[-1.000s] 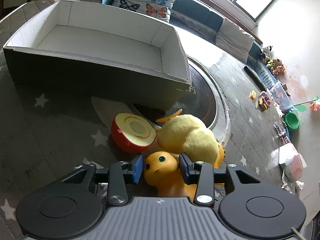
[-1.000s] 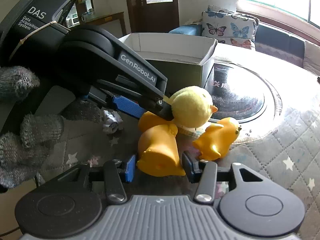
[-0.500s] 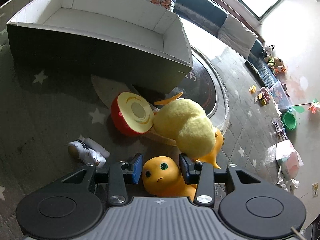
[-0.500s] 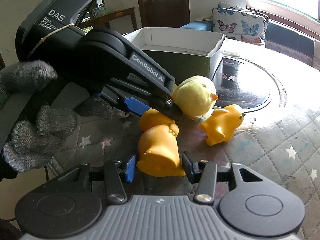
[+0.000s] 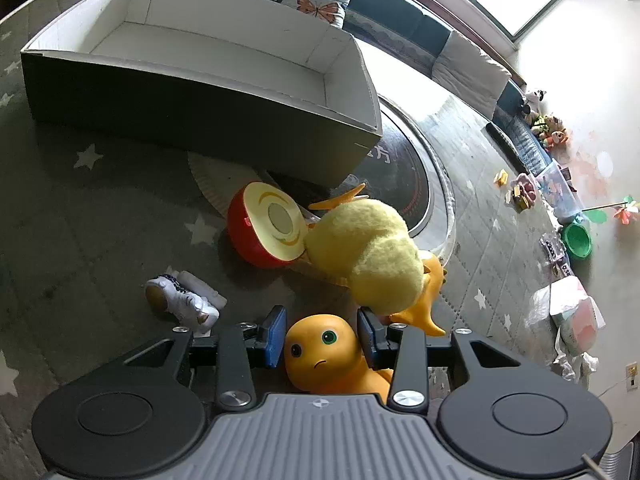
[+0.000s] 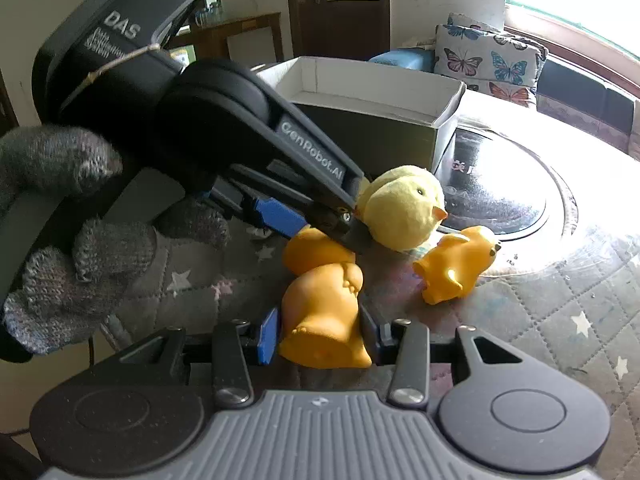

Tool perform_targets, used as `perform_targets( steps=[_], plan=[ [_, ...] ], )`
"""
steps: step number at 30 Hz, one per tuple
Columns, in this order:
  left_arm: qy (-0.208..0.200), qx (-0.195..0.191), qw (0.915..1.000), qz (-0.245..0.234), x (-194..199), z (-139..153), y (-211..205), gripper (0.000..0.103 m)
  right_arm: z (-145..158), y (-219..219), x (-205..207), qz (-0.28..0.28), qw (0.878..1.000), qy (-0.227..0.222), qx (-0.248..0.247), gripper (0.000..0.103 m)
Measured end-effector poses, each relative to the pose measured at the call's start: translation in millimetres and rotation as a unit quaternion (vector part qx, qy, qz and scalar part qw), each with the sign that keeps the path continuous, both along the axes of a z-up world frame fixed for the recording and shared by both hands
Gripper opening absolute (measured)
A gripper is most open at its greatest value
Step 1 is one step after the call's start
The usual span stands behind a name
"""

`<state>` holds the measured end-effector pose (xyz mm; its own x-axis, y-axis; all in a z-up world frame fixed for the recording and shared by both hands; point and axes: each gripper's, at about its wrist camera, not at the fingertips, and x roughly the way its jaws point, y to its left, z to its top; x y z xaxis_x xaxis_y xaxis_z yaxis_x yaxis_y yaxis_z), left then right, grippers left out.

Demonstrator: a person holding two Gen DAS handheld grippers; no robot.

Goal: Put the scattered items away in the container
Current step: 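Lift the orange duck off the table with both tools together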

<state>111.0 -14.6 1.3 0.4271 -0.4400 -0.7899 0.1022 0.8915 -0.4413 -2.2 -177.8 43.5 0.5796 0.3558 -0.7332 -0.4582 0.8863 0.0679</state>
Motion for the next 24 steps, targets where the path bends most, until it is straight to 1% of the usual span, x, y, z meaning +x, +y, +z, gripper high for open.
perform_targets(
  steps=[6,17,21,24],
  plan=[
    [0.002,0.000,1.0000,0.003,-0.4,-2.6,1.1,0.043,-1.0,-0.8,-1.7,-0.006,1.000,0.006,0.002,0.044],
    [0.006,0.013,0.9999,0.003,-5.2,-2.2,3.2,0.042,0.8,2.6,-3.2,0.000,1.000,0.006,0.009,0.043],
    [-0.005,0.010,0.9999,0.005,-8.0,4.7,5.6,0.043,5.2,5.0,-3.7,0.002,1.000,0.001,0.014,0.043],
    [-0.015,0.006,0.9998,0.009,-8.1,13.6,9.1,0.043,15.2,5.7,-2.3,0.009,1.000,-0.009,0.027,0.042]
  ],
)
